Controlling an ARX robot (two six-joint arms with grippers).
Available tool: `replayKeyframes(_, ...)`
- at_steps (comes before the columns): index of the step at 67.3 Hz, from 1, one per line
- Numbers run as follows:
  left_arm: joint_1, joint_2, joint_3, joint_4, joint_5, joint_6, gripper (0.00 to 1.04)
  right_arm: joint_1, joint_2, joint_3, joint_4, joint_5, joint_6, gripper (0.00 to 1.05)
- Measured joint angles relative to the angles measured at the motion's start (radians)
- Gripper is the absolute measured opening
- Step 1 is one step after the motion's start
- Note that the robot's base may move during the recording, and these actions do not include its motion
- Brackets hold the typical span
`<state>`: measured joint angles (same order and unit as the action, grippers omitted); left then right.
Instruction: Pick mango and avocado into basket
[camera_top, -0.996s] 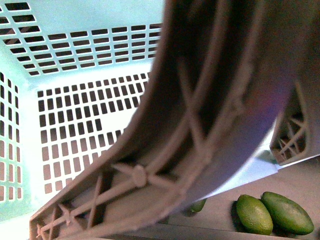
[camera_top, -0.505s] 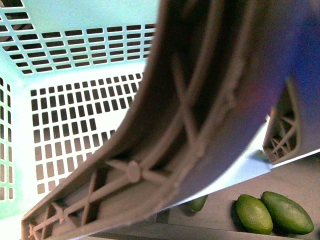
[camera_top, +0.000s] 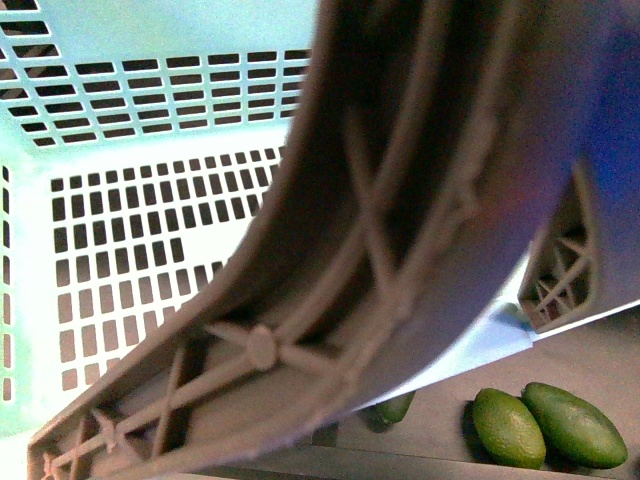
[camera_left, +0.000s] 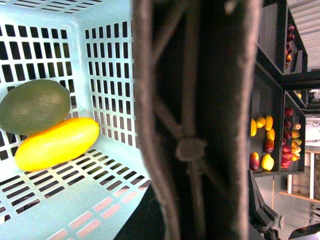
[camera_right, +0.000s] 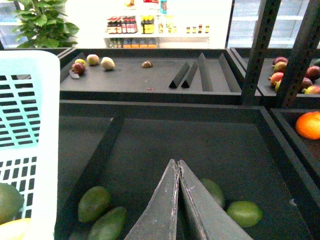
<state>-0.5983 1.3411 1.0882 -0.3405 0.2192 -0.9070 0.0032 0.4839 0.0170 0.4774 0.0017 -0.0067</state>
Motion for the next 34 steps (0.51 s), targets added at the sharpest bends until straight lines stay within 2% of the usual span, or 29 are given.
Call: replayKeyframes(34,0.000,0.000,0.000,0.000,0.000,0.000,0.05,0.000,-0.218,0.000,-0.211,0.000,0.000,0.02)
